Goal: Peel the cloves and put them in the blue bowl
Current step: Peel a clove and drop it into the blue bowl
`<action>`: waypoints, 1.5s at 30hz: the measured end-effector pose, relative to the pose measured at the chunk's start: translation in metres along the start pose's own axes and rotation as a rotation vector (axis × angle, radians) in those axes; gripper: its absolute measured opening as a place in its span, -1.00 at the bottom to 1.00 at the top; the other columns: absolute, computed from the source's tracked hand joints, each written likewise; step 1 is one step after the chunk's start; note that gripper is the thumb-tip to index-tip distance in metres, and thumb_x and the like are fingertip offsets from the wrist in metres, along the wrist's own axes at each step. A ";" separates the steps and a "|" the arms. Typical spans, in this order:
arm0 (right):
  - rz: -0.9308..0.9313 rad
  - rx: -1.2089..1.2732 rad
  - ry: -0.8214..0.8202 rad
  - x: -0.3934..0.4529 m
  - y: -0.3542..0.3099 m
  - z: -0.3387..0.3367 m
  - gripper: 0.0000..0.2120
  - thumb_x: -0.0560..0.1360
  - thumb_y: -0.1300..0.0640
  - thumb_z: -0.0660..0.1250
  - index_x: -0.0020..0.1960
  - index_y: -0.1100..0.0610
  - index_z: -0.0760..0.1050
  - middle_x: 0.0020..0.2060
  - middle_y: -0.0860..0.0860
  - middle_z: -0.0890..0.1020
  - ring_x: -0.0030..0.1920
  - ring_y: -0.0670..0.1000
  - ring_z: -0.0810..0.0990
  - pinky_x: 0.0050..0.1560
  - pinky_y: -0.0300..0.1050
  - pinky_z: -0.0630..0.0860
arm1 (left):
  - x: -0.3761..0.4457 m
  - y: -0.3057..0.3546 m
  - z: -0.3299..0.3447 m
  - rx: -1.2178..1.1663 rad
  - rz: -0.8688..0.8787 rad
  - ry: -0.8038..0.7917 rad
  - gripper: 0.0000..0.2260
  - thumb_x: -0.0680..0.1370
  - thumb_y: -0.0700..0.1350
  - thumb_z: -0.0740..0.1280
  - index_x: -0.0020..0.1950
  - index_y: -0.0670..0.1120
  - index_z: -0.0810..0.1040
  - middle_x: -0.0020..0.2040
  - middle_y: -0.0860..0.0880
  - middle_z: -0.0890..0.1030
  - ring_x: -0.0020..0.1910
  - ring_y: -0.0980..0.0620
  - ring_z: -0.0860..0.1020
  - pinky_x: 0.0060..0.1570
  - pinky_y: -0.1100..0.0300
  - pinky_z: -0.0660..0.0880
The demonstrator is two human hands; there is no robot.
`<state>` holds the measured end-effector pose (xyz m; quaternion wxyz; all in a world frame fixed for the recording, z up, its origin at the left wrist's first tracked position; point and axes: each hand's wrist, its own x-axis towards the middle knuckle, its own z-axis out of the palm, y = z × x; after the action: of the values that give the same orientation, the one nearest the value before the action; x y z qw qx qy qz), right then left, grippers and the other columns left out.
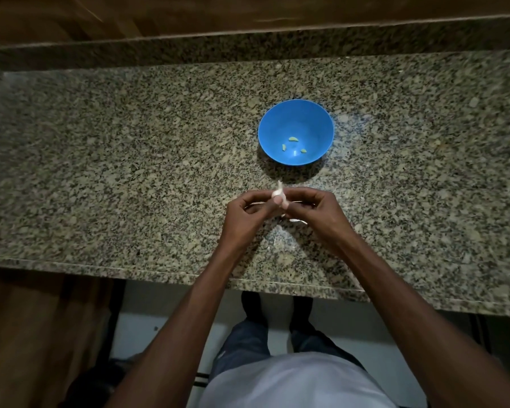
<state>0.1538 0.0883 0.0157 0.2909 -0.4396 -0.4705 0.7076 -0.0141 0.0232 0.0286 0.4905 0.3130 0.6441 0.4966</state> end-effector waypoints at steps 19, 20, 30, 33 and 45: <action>0.037 0.068 -0.007 0.006 0.009 0.003 -0.61 0.52 0.25 0.54 0.33 0.24 0.61 0.16 0.13 0.73 0.15 0.08 0.73 0.10 -0.08 0.68 | 0.002 -0.008 0.002 0.082 -0.022 0.120 -0.82 0.50 -0.15 0.56 0.06 -0.19 0.73 0.04 -0.06 0.74 0.06 -0.01 0.72 0.03 0.10 0.68; 0.028 0.031 -0.010 0.006 0.009 0.004 -0.60 0.50 0.22 0.55 0.32 0.23 0.63 0.17 0.09 0.73 0.15 0.05 0.73 0.13 -0.06 0.68 | 0.001 -0.008 0.002 0.115 -0.016 0.128 -0.81 0.50 -0.13 0.57 0.05 -0.18 0.74 0.01 -0.06 0.75 0.04 0.01 0.72 0.02 0.11 0.68; -0.031 -0.138 0.106 0.008 0.016 0.012 -0.72 0.47 0.15 0.60 0.16 0.16 0.71 0.08 0.00 0.76 0.08 0.00 0.75 0.15 0.09 0.69 | 0.001 0.001 0.011 0.425 -0.012 0.223 -0.79 0.45 -0.03 0.60 -0.01 -0.11 0.74 -0.20 0.07 0.72 -0.27 0.27 0.68 -0.24 0.33 0.63; -0.055 -0.157 0.138 0.007 0.021 0.016 -0.74 0.48 0.12 0.60 0.15 0.12 0.72 0.09 -0.04 0.76 0.10 -0.03 0.74 0.18 0.12 0.68 | 0.002 0.002 0.015 0.469 -0.053 0.227 -0.85 0.46 -0.06 0.58 -0.06 -0.10 0.73 -0.25 0.09 0.69 -0.29 0.24 0.67 -0.24 0.25 0.65; 0.049 0.032 0.239 0.000 0.027 0.027 -0.67 0.50 0.20 0.57 0.24 0.20 0.67 0.07 0.08 0.76 0.11 0.08 0.74 0.19 0.13 0.67 | -0.004 -0.014 0.029 -0.001 -0.251 0.413 -0.95 0.58 -0.17 0.45 0.02 -0.13 0.66 -0.12 -0.03 0.71 -0.16 0.07 0.67 -0.20 0.25 0.60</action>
<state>0.1294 0.0667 -0.0049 0.3345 -0.5275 -0.4105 0.6644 0.0157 0.0248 0.0163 0.4064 0.1220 0.7644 0.4854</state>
